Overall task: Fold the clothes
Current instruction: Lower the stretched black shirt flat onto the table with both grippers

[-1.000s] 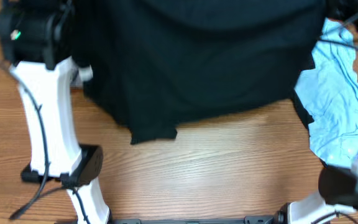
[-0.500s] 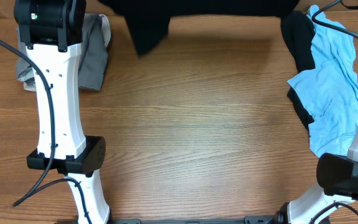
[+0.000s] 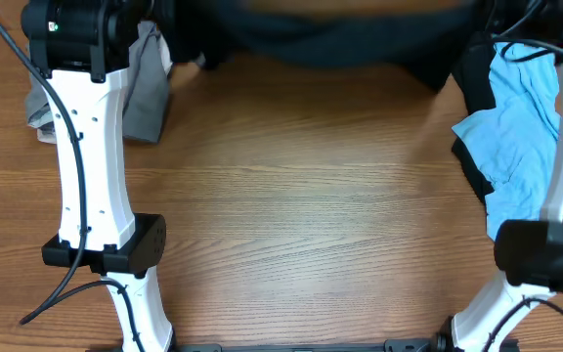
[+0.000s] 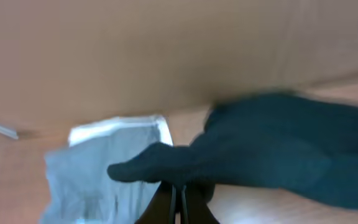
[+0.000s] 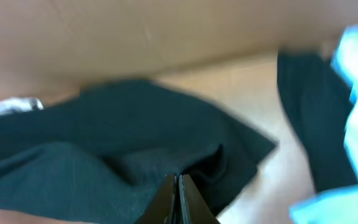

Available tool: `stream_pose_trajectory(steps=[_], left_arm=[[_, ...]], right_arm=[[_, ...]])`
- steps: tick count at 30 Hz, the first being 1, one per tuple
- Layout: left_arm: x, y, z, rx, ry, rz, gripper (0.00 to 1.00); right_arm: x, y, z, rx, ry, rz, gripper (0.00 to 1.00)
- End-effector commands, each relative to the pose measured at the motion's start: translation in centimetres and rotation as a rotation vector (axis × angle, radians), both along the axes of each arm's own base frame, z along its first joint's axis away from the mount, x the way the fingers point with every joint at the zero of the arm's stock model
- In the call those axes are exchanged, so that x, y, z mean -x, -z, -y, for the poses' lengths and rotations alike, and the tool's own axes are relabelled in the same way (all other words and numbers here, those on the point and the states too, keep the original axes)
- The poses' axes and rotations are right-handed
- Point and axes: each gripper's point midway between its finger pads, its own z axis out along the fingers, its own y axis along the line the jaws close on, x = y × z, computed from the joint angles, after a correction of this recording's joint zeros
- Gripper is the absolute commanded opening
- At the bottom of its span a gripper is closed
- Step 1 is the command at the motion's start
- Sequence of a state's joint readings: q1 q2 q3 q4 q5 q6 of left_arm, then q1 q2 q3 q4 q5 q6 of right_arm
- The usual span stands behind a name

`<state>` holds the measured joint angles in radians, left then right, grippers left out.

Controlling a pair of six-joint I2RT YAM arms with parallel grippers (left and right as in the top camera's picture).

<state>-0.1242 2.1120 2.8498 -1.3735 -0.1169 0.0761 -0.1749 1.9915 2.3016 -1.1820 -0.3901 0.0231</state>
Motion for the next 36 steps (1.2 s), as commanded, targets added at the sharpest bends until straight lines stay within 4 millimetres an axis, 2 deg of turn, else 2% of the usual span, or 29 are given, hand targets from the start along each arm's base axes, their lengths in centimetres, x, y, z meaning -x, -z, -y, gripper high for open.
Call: stream_pose_trajectory(steps=[1,8,16,21,25,30,33,36], left_arm=[[1.5,2.0,0.1,0.028,0.004,-0.103,0.04],[5.4,5.6,-0.3,0.040,-0.039,-0.318,0.04],[6.3,7.6,1.3,0.117,-0.004,-0.412,0.04],[7.7,8.7,1.2,0.117,-0.017,-0.475,0.04],[9.4,8.3,0.3,0.089,-0.040,-0.484,0.04],[12.1,6.4,-1.0,0.059,-0.085,-0.444,0.04],[13.2,5.9,-1.1,0.061,-0.084,-0.440,0.04],[13.9,6.6,-0.9,0.070,-0.073,-0.468,0.04]], right_arm=[[0.9,1.1,-0.5,0.000,-0.033,-0.058,0.04],[3.5,2.6,-1.0,-0.028,-0.030,-0.185,0.04],[6.1,3.4,-1.3,-0.031,-0.045,-0.282,0.04],[7.5,3.1,-0.9,-0.035,-0.031,-0.311,0.04],[8.8,1.4,-1.5,-0.053,-0.039,-0.290,0.04],[10.7,-1.3,-1.5,-0.024,-0.018,-0.237,0.04],[12.4,-0.7,-1.6,-0.002,-0.047,-0.281,0.04],[13.8,0.8,-1.9,0.000,-0.071,-0.341,0.04]])
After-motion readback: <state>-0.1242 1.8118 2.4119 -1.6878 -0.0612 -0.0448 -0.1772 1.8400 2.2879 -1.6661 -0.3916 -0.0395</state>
